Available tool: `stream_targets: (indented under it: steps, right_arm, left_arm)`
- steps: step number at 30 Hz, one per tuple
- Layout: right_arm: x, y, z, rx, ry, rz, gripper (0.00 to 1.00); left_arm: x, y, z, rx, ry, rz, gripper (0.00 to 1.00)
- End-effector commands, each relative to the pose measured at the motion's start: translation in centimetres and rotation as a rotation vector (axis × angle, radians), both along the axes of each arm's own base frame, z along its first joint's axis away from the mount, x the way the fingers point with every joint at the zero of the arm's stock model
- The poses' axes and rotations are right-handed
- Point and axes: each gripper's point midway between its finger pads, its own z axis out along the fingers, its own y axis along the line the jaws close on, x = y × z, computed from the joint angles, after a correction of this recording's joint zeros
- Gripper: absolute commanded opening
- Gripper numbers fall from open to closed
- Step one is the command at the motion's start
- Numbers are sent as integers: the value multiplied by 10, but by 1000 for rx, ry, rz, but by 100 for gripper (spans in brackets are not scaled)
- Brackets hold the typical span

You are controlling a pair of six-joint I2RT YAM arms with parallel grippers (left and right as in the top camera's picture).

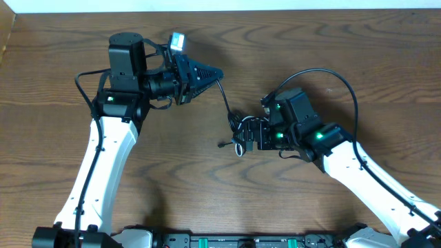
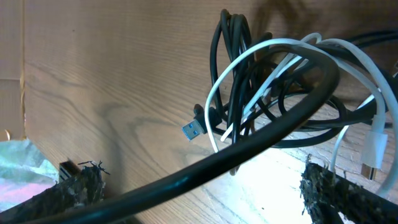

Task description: Untangle cables

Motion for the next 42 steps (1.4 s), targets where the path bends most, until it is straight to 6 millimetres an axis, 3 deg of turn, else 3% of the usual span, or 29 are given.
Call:
stream_targets:
  steps: [1,9,15,19,26,27,29,31,35,38,42]
  right_arm:
    - [0,4,-2,-7,-4,19,99]
    - [1,16,-9,-9,-14,44,99]
    - [26,6,-18,-82,-79,-62,99]
    - [40,-7,-32,-166,-107,-129,99]
    - [46,-4,-65,-200,-60,-136,97]
    - [48,-3,-70,-202,-58,-136,95]
    - [50,-1,-81,-205,-42,-145,80]
    - [50,-1,-89,-208,-20,-161,54]
    - [50,-1,-92,-206,0,-182,16]
    - [47,4,-82,-168,0,-162,6]
    - [43,10,-55,-104,-21,-136,6]
  left_arm:
    - [3,2,3,32,-61,14,7]
    - [7,6,-7,82,-69,46,8]
    - [7,6,-6,87,-85,41,8]
    - [7,6,-7,95,-100,39,7]
    - [7,6,-7,95,-100,40,8]
    - [7,6,-7,95,-101,40,7]
    - [7,6,-7,95,-101,39,8]
    - [7,6,-7,96,-103,38,8]
    - [7,6,-7,99,-109,37,8]
    - [9,8,-10,121,-127,44,7]
    - [17,19,-21,175,-97,111,7]
